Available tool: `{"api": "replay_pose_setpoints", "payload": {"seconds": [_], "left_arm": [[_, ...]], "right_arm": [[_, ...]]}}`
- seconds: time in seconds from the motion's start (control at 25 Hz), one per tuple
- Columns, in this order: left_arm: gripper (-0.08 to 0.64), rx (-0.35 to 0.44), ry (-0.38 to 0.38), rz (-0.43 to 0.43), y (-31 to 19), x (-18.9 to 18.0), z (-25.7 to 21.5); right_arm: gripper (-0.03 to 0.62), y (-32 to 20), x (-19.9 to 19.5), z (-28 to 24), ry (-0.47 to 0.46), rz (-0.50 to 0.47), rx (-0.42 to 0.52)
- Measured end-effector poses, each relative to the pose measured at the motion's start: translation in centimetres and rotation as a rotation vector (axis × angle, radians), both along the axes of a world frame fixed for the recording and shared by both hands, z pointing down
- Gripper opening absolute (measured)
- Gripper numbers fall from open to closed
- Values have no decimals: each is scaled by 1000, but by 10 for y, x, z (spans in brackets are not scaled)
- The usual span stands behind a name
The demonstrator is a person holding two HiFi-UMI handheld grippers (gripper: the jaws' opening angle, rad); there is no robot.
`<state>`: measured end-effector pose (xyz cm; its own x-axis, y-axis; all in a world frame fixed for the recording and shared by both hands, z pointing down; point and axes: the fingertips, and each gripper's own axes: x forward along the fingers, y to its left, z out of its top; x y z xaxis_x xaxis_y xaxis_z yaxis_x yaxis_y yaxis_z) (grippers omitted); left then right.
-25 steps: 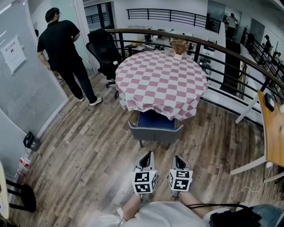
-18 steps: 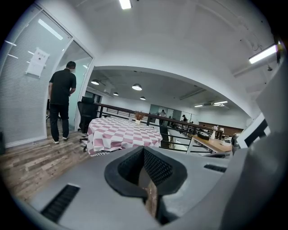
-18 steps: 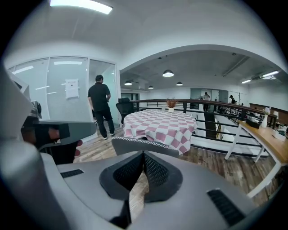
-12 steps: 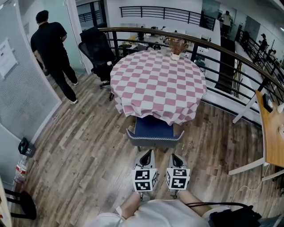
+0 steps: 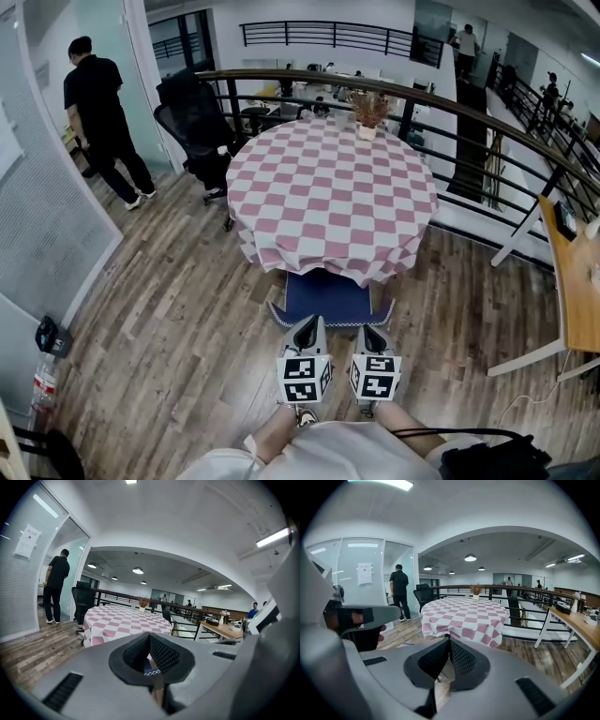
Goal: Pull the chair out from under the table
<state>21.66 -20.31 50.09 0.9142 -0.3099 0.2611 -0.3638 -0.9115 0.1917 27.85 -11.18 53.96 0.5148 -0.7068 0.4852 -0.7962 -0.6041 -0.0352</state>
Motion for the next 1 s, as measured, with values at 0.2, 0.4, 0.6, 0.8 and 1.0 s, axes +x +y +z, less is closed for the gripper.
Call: {"api": "replay_pose_setpoints", "payload": {"seconds": [0.2,0.4,0.6,0.8,1.0], "left_arm": [[-2,-25,-16,8,-10,13,9],[-2,-37,-46,0,-6,25,16],[-2,-67,-66,-33,5,26,23],[-2,-100,-102,-86,4,20,41],[-2,-110,-120,-146,1,12,49]], "right_arm": [[18,-6,11,2,-16,19,2],[18,-4,26,11,-40,4,-20],[18,-1,40,12,-60,-25,-24],[18,-4,39,19,-91,-83,-22],[18,-8,33,30,-124,-162,-43]]}}
